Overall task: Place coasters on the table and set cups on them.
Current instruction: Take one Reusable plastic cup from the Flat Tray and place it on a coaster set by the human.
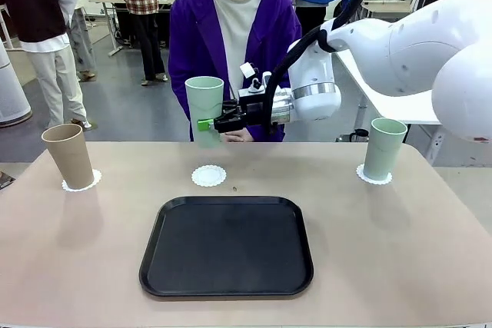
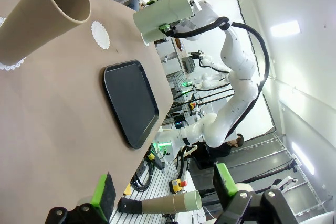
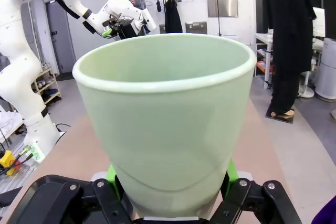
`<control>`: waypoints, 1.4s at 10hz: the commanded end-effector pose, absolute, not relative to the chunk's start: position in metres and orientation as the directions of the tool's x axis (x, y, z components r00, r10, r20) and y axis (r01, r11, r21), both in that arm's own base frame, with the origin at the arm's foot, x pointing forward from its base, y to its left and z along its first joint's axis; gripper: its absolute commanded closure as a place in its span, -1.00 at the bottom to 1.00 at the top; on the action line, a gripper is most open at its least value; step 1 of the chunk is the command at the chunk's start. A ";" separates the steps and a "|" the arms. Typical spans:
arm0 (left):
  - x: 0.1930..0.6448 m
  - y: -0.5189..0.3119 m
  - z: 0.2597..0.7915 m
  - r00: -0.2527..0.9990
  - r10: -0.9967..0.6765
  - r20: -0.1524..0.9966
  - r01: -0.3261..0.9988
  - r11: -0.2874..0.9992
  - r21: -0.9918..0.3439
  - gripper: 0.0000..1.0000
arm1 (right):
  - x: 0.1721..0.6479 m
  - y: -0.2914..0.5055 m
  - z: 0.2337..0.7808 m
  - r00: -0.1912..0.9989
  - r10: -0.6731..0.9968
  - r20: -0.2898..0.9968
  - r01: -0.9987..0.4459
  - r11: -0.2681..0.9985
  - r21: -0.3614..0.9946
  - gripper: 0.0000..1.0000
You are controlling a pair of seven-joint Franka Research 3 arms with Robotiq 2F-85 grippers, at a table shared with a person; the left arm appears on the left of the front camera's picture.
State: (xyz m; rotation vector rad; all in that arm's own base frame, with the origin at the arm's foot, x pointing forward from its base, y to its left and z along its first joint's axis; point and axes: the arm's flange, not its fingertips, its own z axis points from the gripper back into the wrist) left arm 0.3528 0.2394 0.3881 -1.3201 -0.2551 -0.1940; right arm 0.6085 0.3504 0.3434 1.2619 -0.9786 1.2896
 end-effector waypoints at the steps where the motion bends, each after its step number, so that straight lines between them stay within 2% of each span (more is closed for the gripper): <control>1: 0.351 0.240 0.390 0.954 0.009 0.299 0.288 0.235 -0.928 -1.00 | 0.620 0.356 0.342 0.113 0.133 0.985 -0.982 -0.138 0.131 -0.67; 3: 0.351 0.240 0.390 0.954 0.009 0.299 0.288 0.235 -0.928 -1.00 | 0.613 0.356 0.340 0.089 0.176 0.980 -0.990 -0.094 0.107 -0.67; 4: 0.351 0.240 0.390 0.954 0.009 0.299 0.288 0.235 -0.928 -1.00 | 0.613 0.353 0.337 0.096 0.126 0.987 -0.985 -0.131 0.112 -0.67; 7: 0.351 0.240 0.390 0.954 0.009 0.299 0.288 0.235 -0.928 -1.00 | 0.613 0.355 0.335 0.094 0.135 0.986 -0.987 -0.119 0.111 -0.67; 11: 0.351 0.240 0.390 0.954 0.009 0.299 0.288 0.235 -0.928 -1.00 | 0.633 0.351 0.303 -0.038 0.168 0.985 -0.977 -0.214 -0.001 -0.67; 14: 0.351 0.240 0.390 0.954 0.009 0.299 0.288 0.235 -0.928 -1.00 | 0.635 0.358 0.284 -0.051 0.115 0.992 -0.962 -0.272 -0.018 -0.67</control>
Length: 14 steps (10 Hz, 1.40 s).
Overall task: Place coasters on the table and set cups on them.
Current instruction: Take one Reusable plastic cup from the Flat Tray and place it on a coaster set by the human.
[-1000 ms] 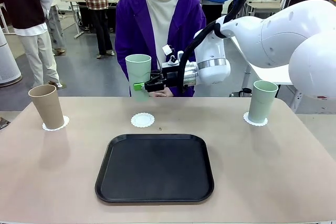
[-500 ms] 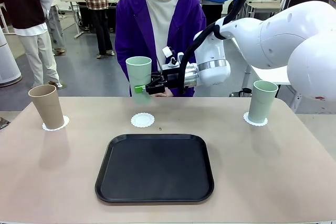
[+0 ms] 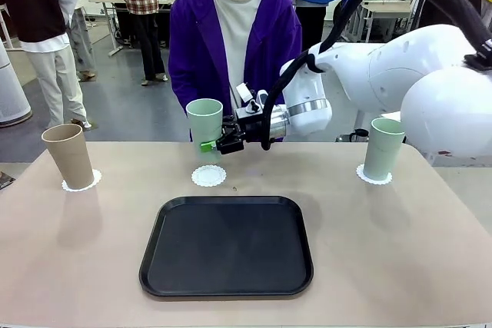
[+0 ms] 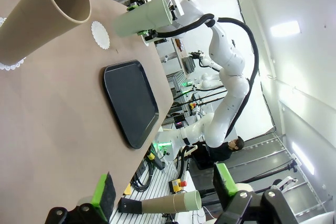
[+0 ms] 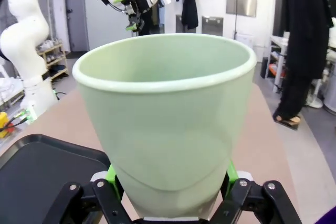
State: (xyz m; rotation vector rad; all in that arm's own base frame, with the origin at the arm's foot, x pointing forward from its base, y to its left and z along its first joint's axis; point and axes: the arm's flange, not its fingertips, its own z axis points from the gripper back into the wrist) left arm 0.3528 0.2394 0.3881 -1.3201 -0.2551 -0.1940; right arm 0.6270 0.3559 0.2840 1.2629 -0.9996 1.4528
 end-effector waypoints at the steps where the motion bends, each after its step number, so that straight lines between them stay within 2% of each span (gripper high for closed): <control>1: 0.351 0.240 0.390 0.954 0.009 0.299 0.288 0.235 -0.928 -1.00 | 0.638 0.359 0.279 -0.071 0.104 0.992 -0.959 -0.281 -0.039 -0.67; 14: 0.351 0.240 0.390 0.954 0.009 0.299 0.288 0.235 -0.928 -1.00 | 0.653 0.364 0.237 0.042 0.148 0.988 -0.956 -0.281 0.083 -0.67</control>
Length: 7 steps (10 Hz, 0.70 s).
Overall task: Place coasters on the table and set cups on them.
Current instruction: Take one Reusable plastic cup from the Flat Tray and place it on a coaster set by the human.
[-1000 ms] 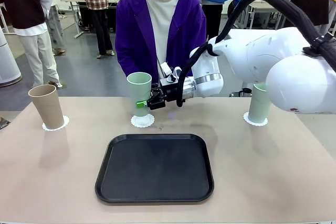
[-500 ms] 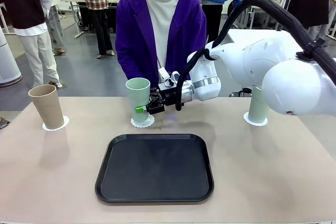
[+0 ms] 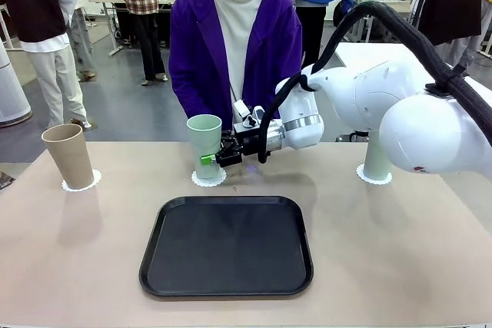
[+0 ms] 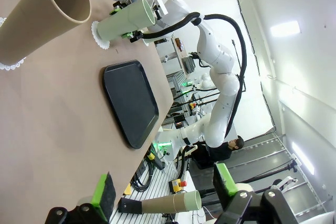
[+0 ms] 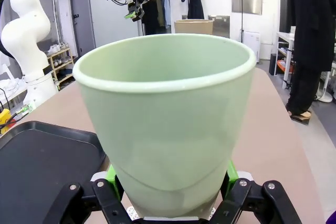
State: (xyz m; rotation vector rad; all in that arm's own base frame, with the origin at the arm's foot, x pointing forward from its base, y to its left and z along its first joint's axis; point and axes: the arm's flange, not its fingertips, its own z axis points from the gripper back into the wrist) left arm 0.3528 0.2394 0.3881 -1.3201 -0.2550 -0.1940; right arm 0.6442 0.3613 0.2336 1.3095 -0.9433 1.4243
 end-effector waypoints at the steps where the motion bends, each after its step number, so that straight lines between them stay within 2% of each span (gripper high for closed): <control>1: 0.351 0.240 0.390 0.954 0.009 0.299 0.288 0.235 -0.928 -1.00 | 0.652 0.364 0.237 0.050 0.150 0.987 -0.954 -0.285 0.091 -0.67; 7: 0.351 0.240 0.390 0.954 0.009 0.299 0.288 0.235 -0.928 -1.00 | 0.647 0.364 0.228 0.064 0.183 0.981 -0.948 -0.297 0.117 -0.67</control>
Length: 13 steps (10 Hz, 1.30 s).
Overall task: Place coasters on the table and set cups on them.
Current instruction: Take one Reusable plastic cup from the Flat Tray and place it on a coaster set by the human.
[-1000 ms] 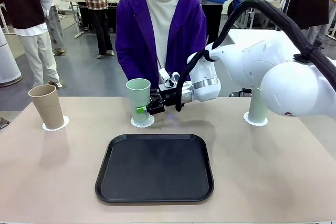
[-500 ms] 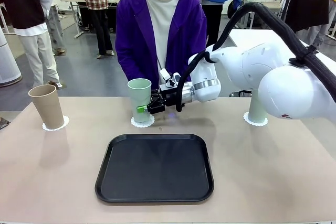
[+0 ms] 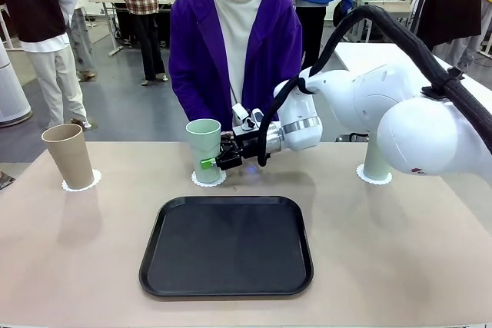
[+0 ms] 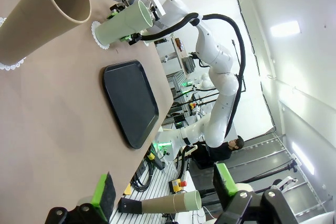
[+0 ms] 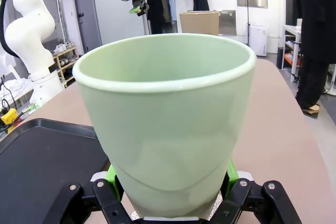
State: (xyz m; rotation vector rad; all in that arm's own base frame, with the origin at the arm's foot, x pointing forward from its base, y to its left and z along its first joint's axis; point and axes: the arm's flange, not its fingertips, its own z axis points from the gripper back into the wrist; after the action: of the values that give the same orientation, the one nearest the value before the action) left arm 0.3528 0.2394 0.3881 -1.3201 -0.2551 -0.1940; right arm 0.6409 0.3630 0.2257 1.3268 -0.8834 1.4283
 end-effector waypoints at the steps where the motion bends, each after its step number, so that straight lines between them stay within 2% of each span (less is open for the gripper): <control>1: 0.351 0.240 0.390 0.954 0.009 0.299 0.288 0.235 -0.928 -1.00 | 0.646 0.364 0.227 0.060 0.187 0.980 -0.947 -0.298 0.115 -0.67; 2: 0.351 0.240 0.390 0.954 0.009 0.299 0.288 0.235 -0.928 -1.00 | 0.646 0.364 0.227 0.060 0.188 0.980 -0.948 -0.296 0.115 -0.67; 3: 0.351 0.240 0.390 0.954 0.009 0.299 0.288 0.235 -0.928 -1.00 | 0.646 0.364 0.227 0.064 0.191 0.979 -0.948 -0.295 0.120 -1.00; 8: 0.351 0.240 0.390 0.954 0.009 0.299 0.288 0.235 -0.928 -1.00 | 0.643 0.360 0.230 0.066 0.293 0.954 -0.943 -0.294 0.155 -1.00; 13: 0.351 0.240 0.390 0.954 0.009 0.299 0.288 0.235 -0.928 -1.00 | 0.643 0.333 0.242 0.076 0.356 0.931 -0.959 -0.229 0.166 -1.00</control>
State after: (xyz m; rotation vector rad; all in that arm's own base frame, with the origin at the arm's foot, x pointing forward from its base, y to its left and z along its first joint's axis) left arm 0.3528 0.2394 0.3881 -1.3201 -0.2551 -0.1940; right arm 0.6505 0.3433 0.2359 1.1999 -0.7476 1.4671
